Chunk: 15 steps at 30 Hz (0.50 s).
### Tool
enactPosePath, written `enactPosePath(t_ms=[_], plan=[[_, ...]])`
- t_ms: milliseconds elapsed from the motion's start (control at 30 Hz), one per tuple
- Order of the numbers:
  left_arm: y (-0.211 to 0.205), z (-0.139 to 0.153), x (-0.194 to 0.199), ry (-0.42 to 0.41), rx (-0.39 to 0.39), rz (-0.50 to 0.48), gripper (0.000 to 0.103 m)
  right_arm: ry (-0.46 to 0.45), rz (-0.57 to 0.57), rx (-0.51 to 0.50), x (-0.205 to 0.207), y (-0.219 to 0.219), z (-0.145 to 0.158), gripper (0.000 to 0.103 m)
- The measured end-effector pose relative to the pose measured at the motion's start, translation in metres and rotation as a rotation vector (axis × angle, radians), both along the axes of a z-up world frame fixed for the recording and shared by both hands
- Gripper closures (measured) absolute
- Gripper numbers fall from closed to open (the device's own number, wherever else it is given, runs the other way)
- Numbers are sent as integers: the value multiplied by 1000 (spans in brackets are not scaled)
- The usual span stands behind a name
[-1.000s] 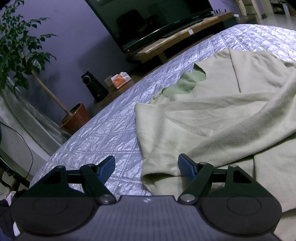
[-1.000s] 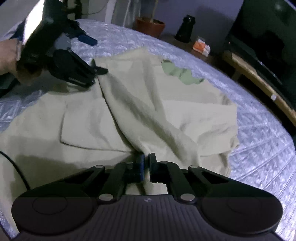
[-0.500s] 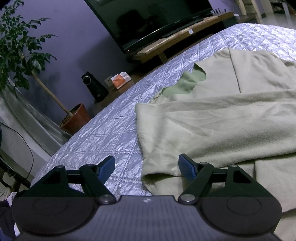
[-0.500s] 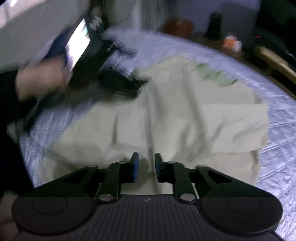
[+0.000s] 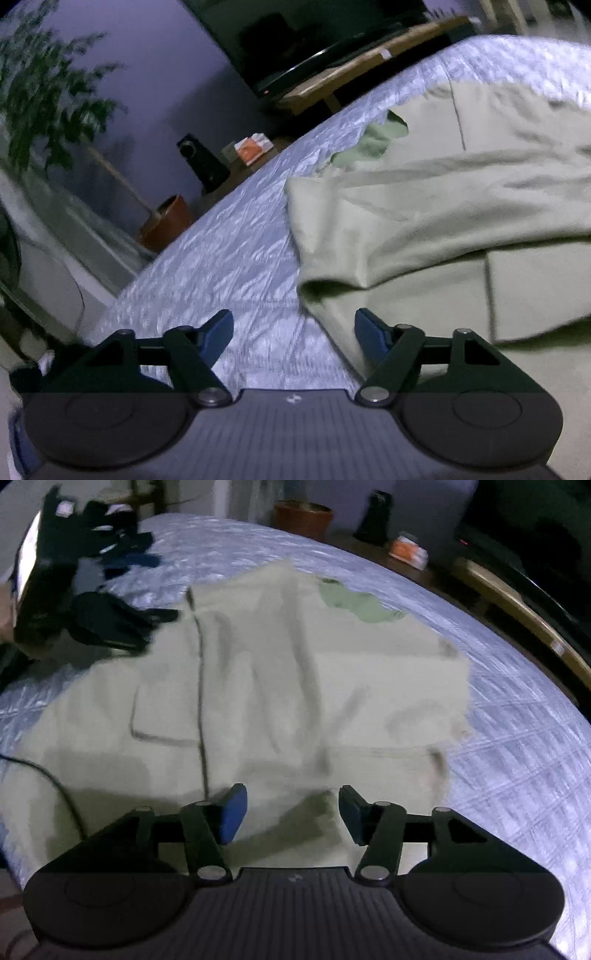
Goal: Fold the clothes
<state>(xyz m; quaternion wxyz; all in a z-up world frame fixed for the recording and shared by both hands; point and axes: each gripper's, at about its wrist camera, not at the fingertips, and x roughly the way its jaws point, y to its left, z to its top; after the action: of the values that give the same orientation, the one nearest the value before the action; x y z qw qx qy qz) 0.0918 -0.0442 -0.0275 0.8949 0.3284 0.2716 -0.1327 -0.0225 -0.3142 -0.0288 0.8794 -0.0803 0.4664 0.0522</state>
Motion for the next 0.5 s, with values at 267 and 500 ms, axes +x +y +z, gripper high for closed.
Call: enactPosePath(t_ms=[267, 500], plan=[[19, 83, -88, -106, -213, 53, 35, -281, -318, 264, -90, -56, 101, 16], [46, 184, -158, -137, -609, 124, 35, -620, -304, 465, -166, -35, 189, 9]])
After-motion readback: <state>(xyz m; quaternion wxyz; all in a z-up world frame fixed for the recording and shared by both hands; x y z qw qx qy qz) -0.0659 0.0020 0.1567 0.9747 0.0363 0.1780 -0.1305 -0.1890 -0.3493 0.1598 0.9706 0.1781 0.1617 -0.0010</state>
